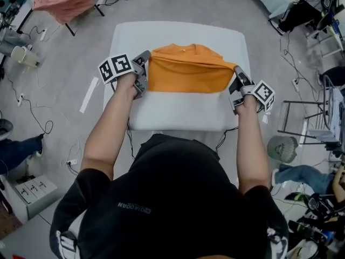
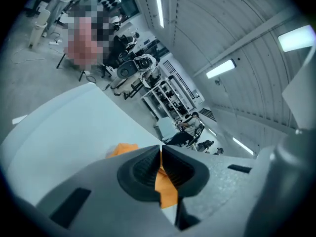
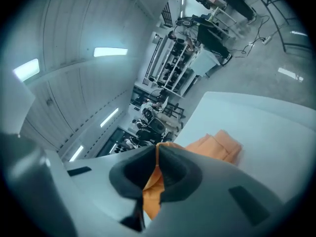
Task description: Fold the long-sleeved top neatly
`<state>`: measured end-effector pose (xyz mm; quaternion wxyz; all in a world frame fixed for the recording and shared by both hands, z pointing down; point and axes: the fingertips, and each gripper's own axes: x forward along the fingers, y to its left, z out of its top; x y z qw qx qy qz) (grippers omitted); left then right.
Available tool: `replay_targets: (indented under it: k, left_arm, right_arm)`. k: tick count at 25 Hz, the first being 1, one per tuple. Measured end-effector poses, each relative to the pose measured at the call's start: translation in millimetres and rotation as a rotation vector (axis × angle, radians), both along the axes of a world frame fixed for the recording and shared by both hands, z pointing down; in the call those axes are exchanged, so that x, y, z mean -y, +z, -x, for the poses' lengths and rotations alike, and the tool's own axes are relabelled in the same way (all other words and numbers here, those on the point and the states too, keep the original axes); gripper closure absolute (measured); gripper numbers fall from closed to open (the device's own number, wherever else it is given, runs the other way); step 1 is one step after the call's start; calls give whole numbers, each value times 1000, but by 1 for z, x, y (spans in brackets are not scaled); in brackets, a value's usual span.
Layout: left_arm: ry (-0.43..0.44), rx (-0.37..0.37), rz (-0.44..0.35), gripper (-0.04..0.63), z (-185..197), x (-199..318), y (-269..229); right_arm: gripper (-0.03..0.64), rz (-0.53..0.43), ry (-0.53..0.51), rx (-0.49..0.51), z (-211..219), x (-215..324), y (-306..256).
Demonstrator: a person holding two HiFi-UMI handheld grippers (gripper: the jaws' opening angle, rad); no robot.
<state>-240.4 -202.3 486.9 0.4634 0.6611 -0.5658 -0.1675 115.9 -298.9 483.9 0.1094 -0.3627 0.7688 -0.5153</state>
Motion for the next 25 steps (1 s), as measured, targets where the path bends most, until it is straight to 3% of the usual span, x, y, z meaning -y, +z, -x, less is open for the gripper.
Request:
replay_targets:
  k: [6, 15, 25]
  left_arm:
    - [53, 49, 36, 578, 11, 56, 16]
    - [-52, 53, 228, 578, 27, 96, 96]
    - [-96, 179, 342, 578, 46, 107, 129]
  right_arm:
    - [594, 25, 63, -81, 11, 48, 25]
    - [594, 133, -64, -204, 40, 122, 97]
    - [589, 189, -181, -329, 64, 152, 151]
